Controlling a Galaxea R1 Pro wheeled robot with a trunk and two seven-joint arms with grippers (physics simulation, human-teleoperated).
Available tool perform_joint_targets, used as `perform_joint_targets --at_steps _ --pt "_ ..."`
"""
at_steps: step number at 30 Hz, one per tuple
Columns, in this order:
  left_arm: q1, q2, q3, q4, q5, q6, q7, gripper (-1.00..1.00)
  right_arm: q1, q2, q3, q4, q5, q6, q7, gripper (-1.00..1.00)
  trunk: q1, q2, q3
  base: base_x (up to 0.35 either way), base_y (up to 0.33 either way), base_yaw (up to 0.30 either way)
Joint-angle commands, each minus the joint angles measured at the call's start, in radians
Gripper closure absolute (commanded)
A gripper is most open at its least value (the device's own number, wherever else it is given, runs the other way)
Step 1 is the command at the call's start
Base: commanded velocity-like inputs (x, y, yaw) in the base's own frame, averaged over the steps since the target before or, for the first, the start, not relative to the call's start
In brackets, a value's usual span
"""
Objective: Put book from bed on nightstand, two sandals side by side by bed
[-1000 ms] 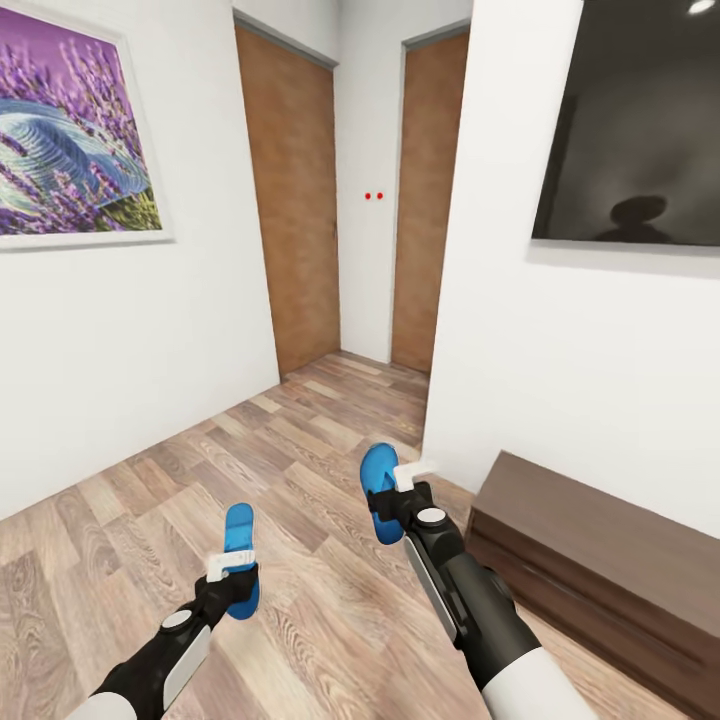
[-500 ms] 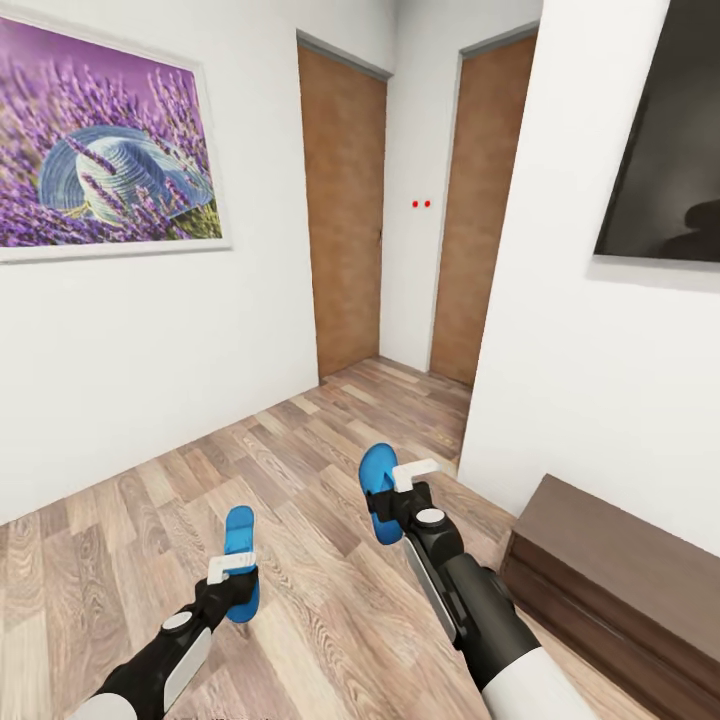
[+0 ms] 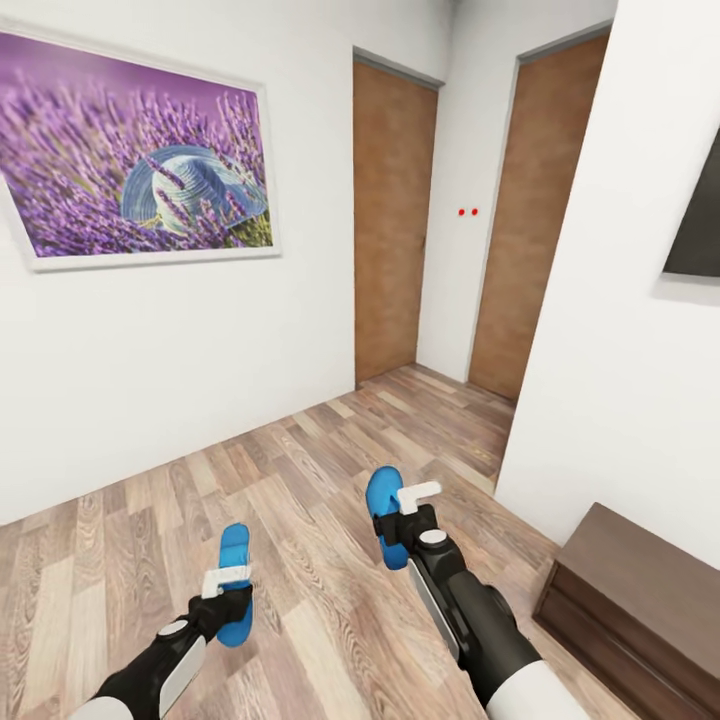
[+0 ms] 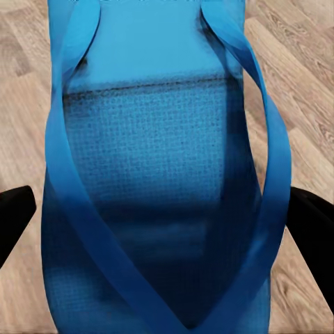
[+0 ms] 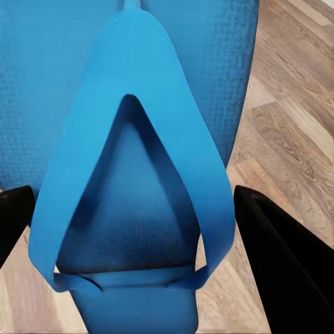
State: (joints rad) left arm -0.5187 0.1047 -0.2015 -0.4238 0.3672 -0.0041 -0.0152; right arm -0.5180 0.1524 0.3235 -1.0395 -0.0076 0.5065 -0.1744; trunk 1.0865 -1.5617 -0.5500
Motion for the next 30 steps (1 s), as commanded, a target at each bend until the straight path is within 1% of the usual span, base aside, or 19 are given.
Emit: perform_joint_targets --at_steps 1,3,4,5,6,8,10,14,20,25,26,27,28,30 --pt "-0.001 0.0 -0.004 0.004 0.009 0.015 0.001 1.0 0.01 -0.008 0.001 0.007 -0.001 -0.002 -0.007 1.0 -0.004 0.007 0.003 0.0 0.0 0.254" --pt "0.0 -0.001 -0.002 0.013 0.009 0.024 0.005 1.0 0.022 -0.017 0.0 0.015 -0.001 -0.019 -0.007 1.0 -0.012 0.021 0.011 0.0 0.0 0.252" --pt "0.0 -0.002 -0.001 0.032 0.009 0.03 0.007 1.0 0.037 -0.029 0.0 0.029 -0.002 -0.047 -0.008 1.0 -0.016 0.028 0.015 0.0 0.0 0.248" --pt "0.0 -0.003 -0.001 0.046 0.009 0.032 0.008 1.0 0.045 -0.034 -0.001 0.041 -0.002 -0.065 -0.006 1.0 -0.019 0.035 0.019 0.0 0.0 0.247" --pt "0.0 -0.004 0.0 0.076 0.01 0.034 0.01 1.0 0.057 -0.042 -0.001 0.068 -0.003 -0.1 -0.003 1.0 -0.023 0.042 0.023 0.0 0.0 0.246" --pt "0.0 -0.005 -0.001 0.1 0.01 0.035 0.012 1.0 0.065 -0.048 -0.003 0.096 -0.003 -0.131 -0.001 1.0 -0.031 0.056 0.032 0.0 0.0 0.245" --pt "0.001 -0.006 -0.004 0.127 0.01 0.031 0.023 1.0 0.081 -0.056 -0.019 0.152 -0.004 -0.176 0.003 1.0 -0.039 0.07 0.04 0.0 0.0 0.242" --pt "0.002 -0.007 -0.004 0.154 0.01 0.017 0.035 1.0 0.094 -0.06 -0.04 0.208 -0.004 -0.212 0.006 1.0 -0.054 0.098 0.056 0.0 0.0 0.237" --pt "0.002 -0.009 -0.004 0.172 0.01 -0.008 0.042 1.0 0.1 -0.063 -0.05 0.262 -0.005 -0.23 0.006 1.0 -0.077 0.14 0.082 0.0 0.0 0.22" --pt "0.004 -0.012 -0.004 0.22 0.013 -0.049 0.044 1.0 0.12 -0.066 -0.053 0.306 -0.006 -0.285 0.004 1.0 -0.096 0.175 0.103 0.0 0.0 0.201" --pt "0.004 -0.016 -0.005 0.232 0.013 -0.058 0.045 1.0 0.125 -0.067 -0.055 0.331 -0.006 -0.307 0.004 1.0 -0.1 0.182 0.108 0.0 0.0 0.198" --pt "0.004 -0.019 -0.005 0.237 0.013 -0.062 0.047 1.0 0.127 -0.068 -0.058 0.344 -0.006 -0.315 0.004 1.0 -0.104 0.189 0.112 0.0 0.0 0.198" --pt "0.004 -0.026 -0.005 0.243 0.012 -0.067 0.053 1.0 0.13 -0.068 -0.073 0.366 -0.006 -0.327 0.004 1.0 -0.108 0.196 0.117 0.0 0.0 0.197" --pt "0.005 -0.03 -0.005 0.247 0.012 -0.07 0.061 1.0 0.131 -0.068 -0.093 0.387 -0.005 -0.336 0.004 1.0 -0.115 0.21 0.125 0.0 0.0 0.197"
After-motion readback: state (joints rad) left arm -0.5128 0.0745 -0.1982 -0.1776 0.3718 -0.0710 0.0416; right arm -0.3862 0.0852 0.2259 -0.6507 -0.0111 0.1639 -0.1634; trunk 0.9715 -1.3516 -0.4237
